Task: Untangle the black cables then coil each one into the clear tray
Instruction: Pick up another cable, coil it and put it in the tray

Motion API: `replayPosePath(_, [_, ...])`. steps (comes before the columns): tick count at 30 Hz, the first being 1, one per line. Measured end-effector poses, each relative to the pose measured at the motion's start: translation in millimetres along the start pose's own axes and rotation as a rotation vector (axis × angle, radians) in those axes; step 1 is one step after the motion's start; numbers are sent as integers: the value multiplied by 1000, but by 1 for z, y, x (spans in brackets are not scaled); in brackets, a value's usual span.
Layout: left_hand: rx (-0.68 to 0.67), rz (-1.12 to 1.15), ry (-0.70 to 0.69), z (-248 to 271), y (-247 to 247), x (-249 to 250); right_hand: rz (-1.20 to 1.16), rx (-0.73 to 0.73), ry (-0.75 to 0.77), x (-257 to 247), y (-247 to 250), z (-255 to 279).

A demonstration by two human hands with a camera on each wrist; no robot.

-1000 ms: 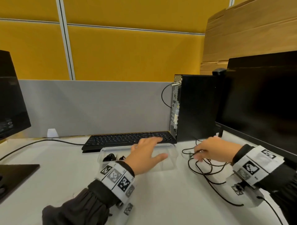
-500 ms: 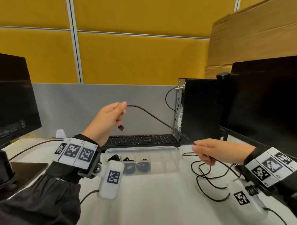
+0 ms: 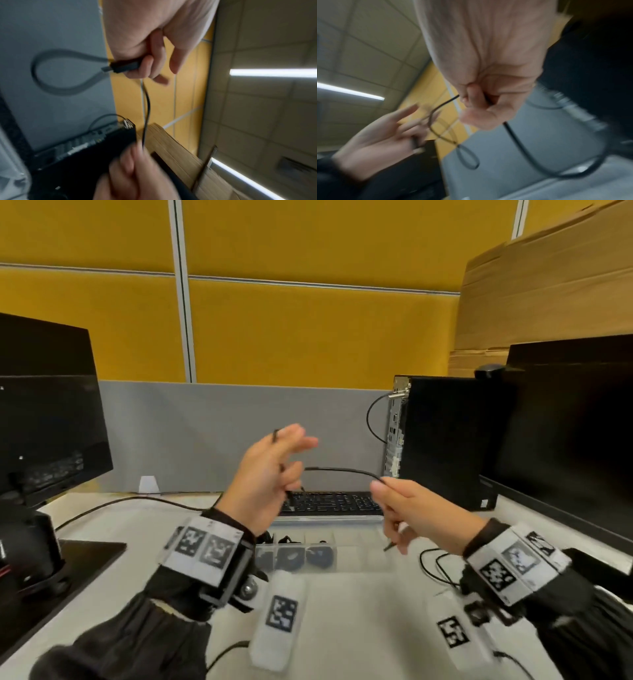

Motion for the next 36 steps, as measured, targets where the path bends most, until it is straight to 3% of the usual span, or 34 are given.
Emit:
replayPosePath(4, [8, -599, -264, 4, -28, 2, -55, -35, 125, -41, -20, -7])
replayPosePath(8, [8, -834, -290, 7, -10, -3, 104, -85, 109, -34, 0, -2])
replayPosePath(12, [189, -650, -281, 2, 31, 16, 166, -135, 1, 2, 34, 6])
replayPosePath(20, [330, -333, -200, -9, 69, 38, 312, 36, -97, 60, 87, 12])
replayPosePath(26, [312, -405, -108, -21, 76, 29, 509, 155, -310, 111, 120, 24])
replayPosePath(30, [309, -534, -46, -30, 69, 21, 728, -20, -631, 138, 128, 34])
replayPosePath(31, [312, -591, -23, -32, 68, 20, 835, -80, -627, 139, 128, 30])
replayPosePath(33, [270, -666, 10, -35, 60, 19, 988, -75, -447, 123, 121, 9])
replayPosePath(36, [107, -658, 39, -36, 39, 15, 742, 48, -26, 60, 77, -33])
Point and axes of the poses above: each hand's wrist, its own z-axis away from the middle knuckle, its own y-axis out of the back of the hand, x = y × z, the point moved 5 cm from there along -z, towards the middle knuckle, and after that the axes turned 15 degrees about y, right-handed, at the moved point
